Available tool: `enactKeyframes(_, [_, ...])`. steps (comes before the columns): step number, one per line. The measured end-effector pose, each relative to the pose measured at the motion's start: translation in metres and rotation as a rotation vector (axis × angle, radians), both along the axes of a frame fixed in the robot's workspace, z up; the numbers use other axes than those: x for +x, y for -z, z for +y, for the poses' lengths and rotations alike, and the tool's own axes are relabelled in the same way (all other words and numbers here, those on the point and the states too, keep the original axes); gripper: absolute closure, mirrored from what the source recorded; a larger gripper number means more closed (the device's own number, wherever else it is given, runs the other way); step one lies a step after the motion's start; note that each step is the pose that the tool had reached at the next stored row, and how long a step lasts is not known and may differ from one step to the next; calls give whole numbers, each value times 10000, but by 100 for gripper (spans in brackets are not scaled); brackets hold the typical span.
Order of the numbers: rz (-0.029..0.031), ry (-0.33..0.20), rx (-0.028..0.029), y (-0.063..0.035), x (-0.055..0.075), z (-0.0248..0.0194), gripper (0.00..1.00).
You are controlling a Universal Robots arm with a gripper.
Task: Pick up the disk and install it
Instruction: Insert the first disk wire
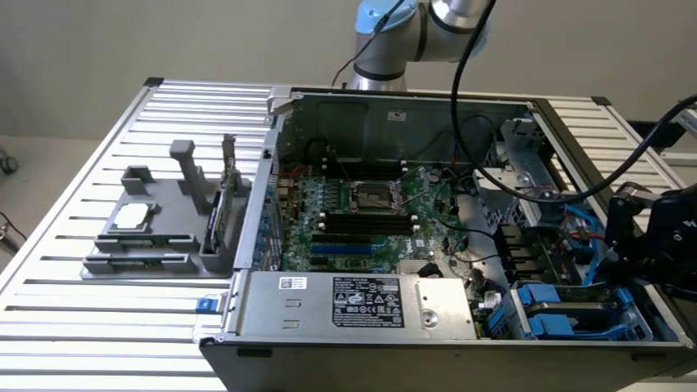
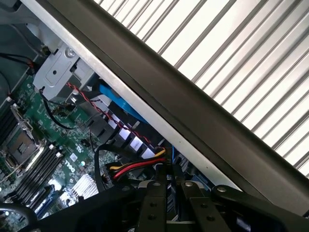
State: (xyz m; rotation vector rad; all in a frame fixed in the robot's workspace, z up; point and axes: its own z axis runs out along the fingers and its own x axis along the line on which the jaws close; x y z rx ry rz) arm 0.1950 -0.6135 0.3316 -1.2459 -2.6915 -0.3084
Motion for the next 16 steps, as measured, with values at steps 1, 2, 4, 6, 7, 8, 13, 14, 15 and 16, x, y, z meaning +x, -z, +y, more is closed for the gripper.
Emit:
enactKeyframes(1, [5, -1, 2, 0, 0, 0, 84])
enactKeyframes(2, [18, 0, 3, 0, 0, 0, 84])
enactKeyframes(4, [57, -1, 5, 0, -2, 0, 84])
enactKeyframes(6, [98, 0, 11, 0, -14, 0, 84])
enactKeyframes(7, [120, 0, 12, -4, -24, 0, 84])
enactKeyframes(8, [133, 3, 13, -10, -36, 0, 84])
enactKeyframes(13, [144, 41, 106, -83, -94, 0, 84])
enactKeyframes(14, [149, 61, 118, -89, -100, 0, 84])
enactKeyframes(15, [154, 87, 137, -93, -106, -1, 84])
enactKeyframes(16, [159, 119, 147, -96, -112, -1, 84])
